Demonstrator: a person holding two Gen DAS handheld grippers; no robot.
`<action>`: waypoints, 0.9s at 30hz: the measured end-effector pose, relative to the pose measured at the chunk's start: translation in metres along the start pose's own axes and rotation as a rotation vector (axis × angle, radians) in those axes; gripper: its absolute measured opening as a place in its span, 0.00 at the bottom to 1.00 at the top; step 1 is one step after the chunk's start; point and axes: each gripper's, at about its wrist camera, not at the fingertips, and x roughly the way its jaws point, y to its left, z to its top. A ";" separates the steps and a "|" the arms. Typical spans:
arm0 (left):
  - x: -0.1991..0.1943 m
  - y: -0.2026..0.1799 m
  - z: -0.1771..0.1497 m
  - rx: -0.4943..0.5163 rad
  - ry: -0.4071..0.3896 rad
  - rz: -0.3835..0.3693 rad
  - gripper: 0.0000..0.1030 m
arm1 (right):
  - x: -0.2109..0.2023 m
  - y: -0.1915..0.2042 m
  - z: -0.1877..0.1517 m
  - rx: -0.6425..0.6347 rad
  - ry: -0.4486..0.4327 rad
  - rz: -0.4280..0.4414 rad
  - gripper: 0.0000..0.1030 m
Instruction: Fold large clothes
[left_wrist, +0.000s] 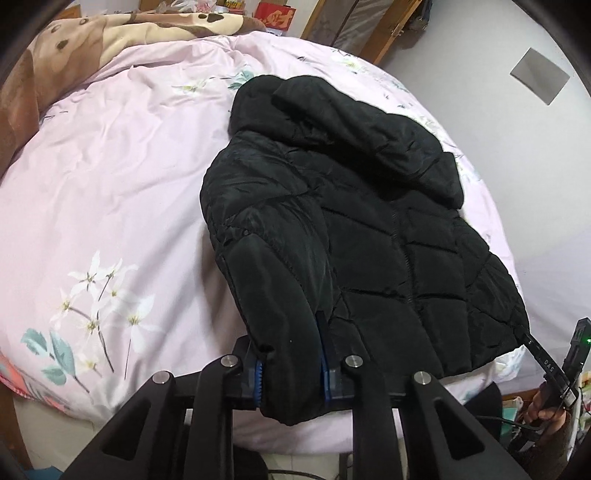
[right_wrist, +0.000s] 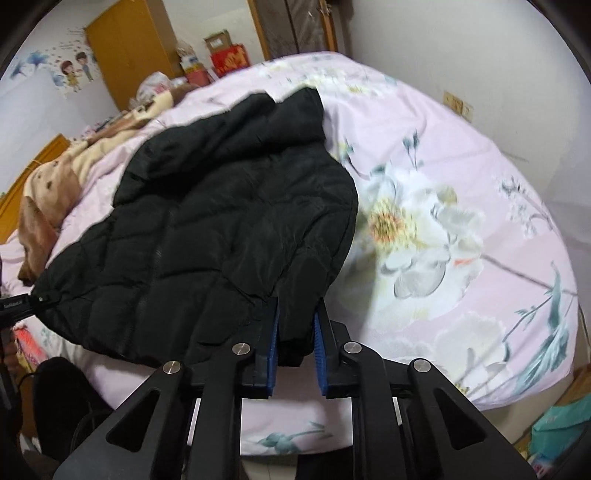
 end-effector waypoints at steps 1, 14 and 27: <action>-0.006 -0.002 -0.002 0.012 -0.006 -0.007 0.21 | -0.005 0.001 0.001 -0.006 -0.005 0.002 0.16; -0.043 -0.018 0.023 0.012 -0.026 -0.100 0.21 | -0.049 0.012 0.021 -0.092 -0.045 0.026 0.15; -0.041 -0.054 0.158 0.021 -0.145 -0.066 0.21 | -0.011 0.055 0.144 -0.183 -0.074 0.009 0.15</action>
